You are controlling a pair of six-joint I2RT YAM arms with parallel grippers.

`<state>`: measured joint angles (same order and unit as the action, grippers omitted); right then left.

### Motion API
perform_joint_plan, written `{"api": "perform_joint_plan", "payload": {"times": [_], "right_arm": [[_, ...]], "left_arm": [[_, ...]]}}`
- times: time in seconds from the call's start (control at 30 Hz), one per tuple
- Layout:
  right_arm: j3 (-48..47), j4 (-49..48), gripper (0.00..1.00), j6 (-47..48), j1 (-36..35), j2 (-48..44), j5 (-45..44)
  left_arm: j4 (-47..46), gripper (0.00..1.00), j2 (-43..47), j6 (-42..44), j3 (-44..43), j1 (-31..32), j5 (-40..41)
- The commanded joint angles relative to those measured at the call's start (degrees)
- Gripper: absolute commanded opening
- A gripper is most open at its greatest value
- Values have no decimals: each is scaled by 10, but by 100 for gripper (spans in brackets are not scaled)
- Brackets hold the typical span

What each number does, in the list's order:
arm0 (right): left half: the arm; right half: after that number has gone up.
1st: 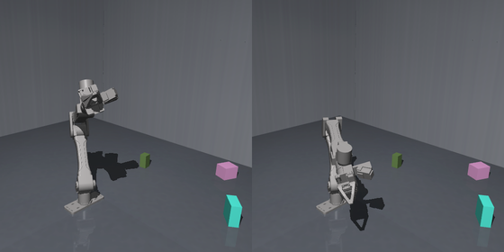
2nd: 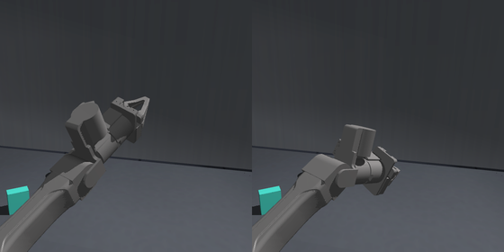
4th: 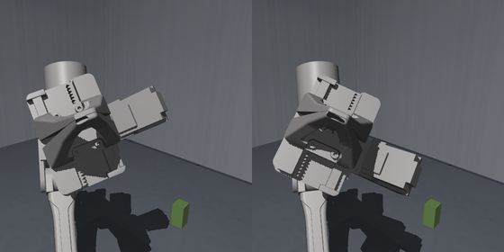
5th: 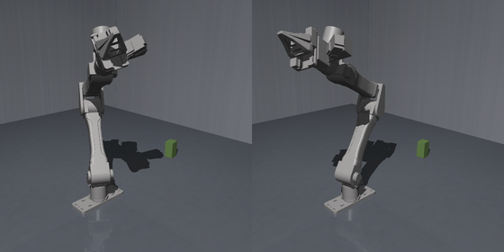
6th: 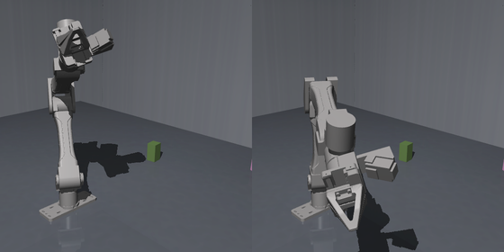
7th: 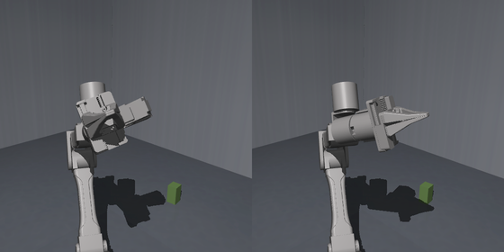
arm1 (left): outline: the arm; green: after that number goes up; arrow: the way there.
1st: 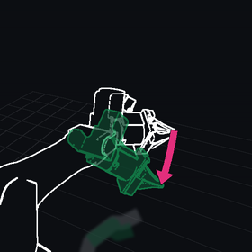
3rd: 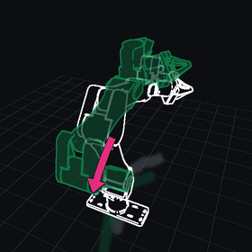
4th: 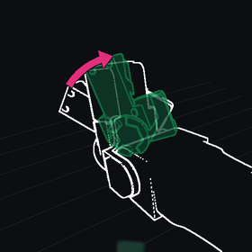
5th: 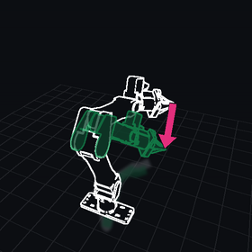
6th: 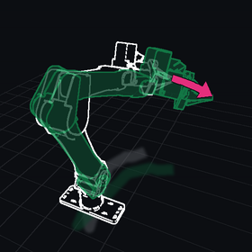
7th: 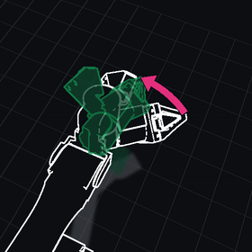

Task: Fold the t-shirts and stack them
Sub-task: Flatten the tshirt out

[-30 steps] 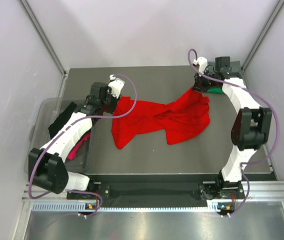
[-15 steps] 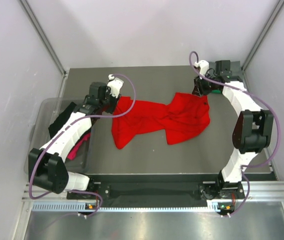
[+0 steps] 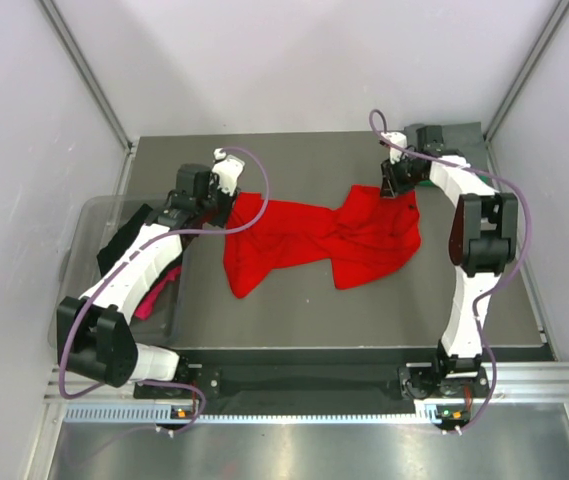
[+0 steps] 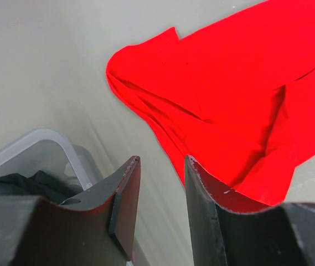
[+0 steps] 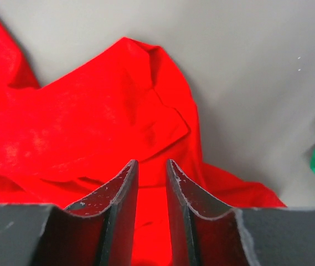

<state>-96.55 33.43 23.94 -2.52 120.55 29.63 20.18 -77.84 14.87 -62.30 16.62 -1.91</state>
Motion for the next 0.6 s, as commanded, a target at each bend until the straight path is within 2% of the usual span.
{"api": "perform_joint_plan", "payload": {"times": [0.0,0.33,0.57], "right_arm": [[-52,1,27,-14,-7,13,8],[-91,-7,35,-21,-9,66,-3],[-112,4,34,-22,-15,92,4]], "left_arm": [[-15,43,12,-6,6,-5,-9],[-17,43,-7,-8,3,-5,-11],[-17,43,-7,-7,5,-10,-11]]}}
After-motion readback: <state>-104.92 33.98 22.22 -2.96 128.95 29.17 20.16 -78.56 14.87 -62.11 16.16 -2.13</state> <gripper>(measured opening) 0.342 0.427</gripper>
